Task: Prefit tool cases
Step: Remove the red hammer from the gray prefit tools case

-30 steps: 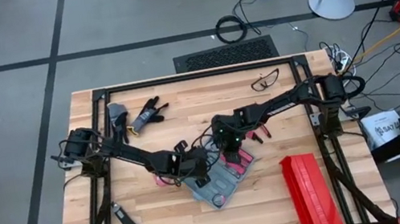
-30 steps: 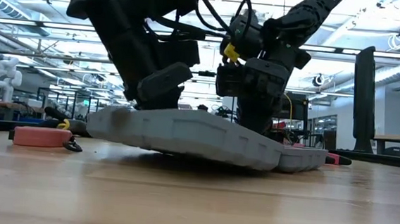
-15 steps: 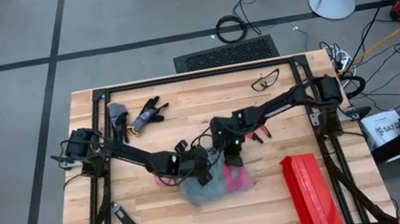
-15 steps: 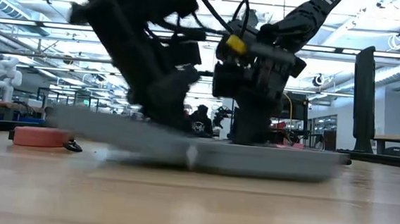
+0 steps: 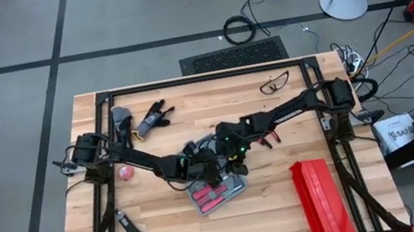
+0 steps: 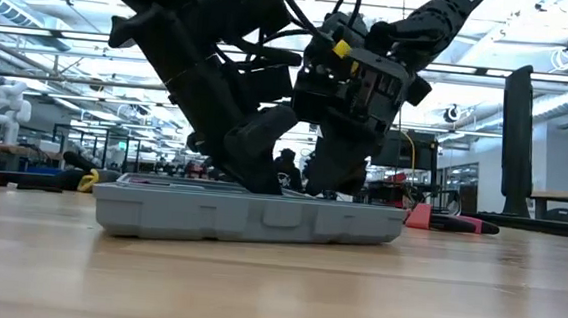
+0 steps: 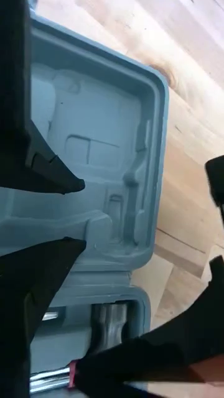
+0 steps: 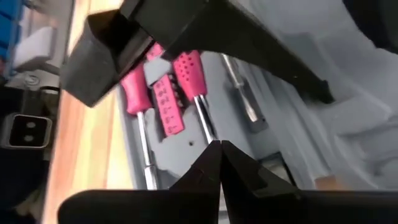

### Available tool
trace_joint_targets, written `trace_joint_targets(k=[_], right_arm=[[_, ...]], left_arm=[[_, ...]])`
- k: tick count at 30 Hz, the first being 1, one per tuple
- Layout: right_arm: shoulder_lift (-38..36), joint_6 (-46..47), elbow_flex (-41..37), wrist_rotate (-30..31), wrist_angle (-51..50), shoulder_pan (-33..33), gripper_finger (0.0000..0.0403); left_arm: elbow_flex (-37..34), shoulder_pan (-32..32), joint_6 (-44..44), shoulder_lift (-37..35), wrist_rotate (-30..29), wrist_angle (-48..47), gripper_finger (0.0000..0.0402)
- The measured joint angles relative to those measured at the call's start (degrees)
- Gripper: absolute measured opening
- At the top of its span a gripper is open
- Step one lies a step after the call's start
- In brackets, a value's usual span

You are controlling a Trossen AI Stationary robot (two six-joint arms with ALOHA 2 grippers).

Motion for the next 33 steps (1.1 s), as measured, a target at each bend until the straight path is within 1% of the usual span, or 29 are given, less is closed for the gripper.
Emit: trace_joint_targets(k=[3,5,8,11,15,19,23,27,33], right_arm=[[-1.1,-2.9,0.0,4.9,-1.5,1.1,0.0],[-2.1,-5.3,0.0,10.0,-2.9,2.3,0.0],[-4.1,-8.5,0.0,16.6,-6.2,4.5,0.0],[-5.4,-11.2,0.0,21.9,-7.4,7.0,0.0],[-5.9,-16.6,0.0,27.9,-8.5,11.5,0.0],[-5.9,-18.8,0.0,33.3,-11.2,14.5,0.0],[-5.9,-20.4,0.0,33.8,-11.5,15.5,0.0],[-5.9,-23.8,0.0,33.7,-12.5,16.0,0.0],[-5.9,-26.3,0.0,31.9,-13.7,16.6,0.0]], left_arm=[[-0.2,-0.1,1.6,-2.3,0.9,-1.4,0.0137],[-0.2,-0.6,2.9,-4.5,1.8,-2.8,0.0137],[-0.1,-1.7,4.7,-7.1,2.4,-7.8,0.0137],[-0.4,-2.8,6.3,-7.4,2.4,-11.9,0.0137],[-2.5,-2.9,6.4,-6.6,2.9,-10.5,0.0137],[-5.1,-2.7,4.6,-6.5,2.8,-6.5,0.0137],[-6.3,-2.6,3.0,-6.5,2.8,-4.7,0.0137],[-8.1,-2.5,0.4,-6.4,3.4,-1.7,0.0137],[-9.6,-2.4,-5.0,-6.2,1.8,-1.2,0.0132]])
